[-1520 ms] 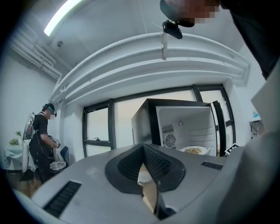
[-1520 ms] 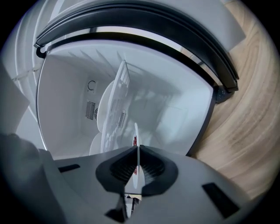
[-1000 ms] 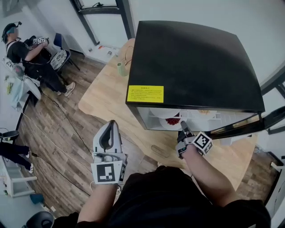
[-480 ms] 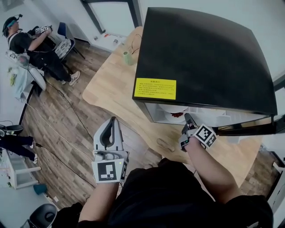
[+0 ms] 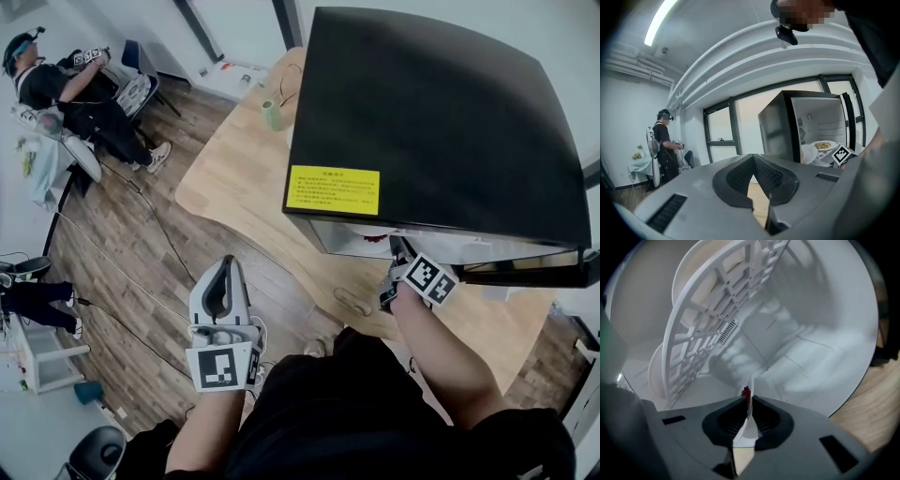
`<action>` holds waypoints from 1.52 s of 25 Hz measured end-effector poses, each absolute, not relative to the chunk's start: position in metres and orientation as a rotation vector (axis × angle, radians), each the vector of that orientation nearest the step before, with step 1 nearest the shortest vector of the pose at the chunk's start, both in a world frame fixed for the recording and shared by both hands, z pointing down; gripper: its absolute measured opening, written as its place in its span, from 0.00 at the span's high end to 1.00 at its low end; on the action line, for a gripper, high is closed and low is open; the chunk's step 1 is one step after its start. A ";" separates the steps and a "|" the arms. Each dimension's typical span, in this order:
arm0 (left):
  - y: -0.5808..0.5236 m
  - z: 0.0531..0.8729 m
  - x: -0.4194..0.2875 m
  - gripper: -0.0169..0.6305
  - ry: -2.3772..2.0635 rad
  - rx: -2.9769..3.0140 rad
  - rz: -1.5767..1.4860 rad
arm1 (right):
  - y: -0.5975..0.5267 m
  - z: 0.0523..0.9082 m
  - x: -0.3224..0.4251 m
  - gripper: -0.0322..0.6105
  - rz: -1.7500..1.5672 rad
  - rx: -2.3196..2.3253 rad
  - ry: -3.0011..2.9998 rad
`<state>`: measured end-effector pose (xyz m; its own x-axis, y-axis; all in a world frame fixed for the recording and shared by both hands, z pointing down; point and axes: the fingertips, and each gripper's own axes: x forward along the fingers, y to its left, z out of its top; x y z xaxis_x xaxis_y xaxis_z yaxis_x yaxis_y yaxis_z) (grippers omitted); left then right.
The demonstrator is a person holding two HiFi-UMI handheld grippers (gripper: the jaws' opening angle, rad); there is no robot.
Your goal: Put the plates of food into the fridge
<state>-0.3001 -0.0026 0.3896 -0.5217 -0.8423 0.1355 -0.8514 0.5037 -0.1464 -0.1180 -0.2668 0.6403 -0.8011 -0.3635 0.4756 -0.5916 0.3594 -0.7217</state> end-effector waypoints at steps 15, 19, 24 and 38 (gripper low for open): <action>0.012 0.383 -0.295 0.97 -2.693 1.478 0.271 | -0.276 0.661 -0.101 0.82 1.024 0.948 -2.284; 0.013 0.380 -0.295 0.97 -2.704 1.482 0.301 | -0.280 0.657 -0.102 0.81 1.022 0.951 -2.309; 0.003 0.383 -0.288 0.97 -2.684 1.536 0.283 | -0.282 0.642 -0.095 0.81 1.007 0.968 -2.352; -0.055 0.381 -0.247 0.97 -2.562 1.816 0.184 | -0.270 0.569 -0.037 0.83 0.811 0.933 -2.600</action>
<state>-0.2472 -0.0548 0.3807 -0.3335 -0.9406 0.0639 -0.9401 0.3267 -0.0978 -0.0369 -0.2703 0.5691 -0.7592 -0.5021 0.4141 -0.6485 0.6376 -0.4157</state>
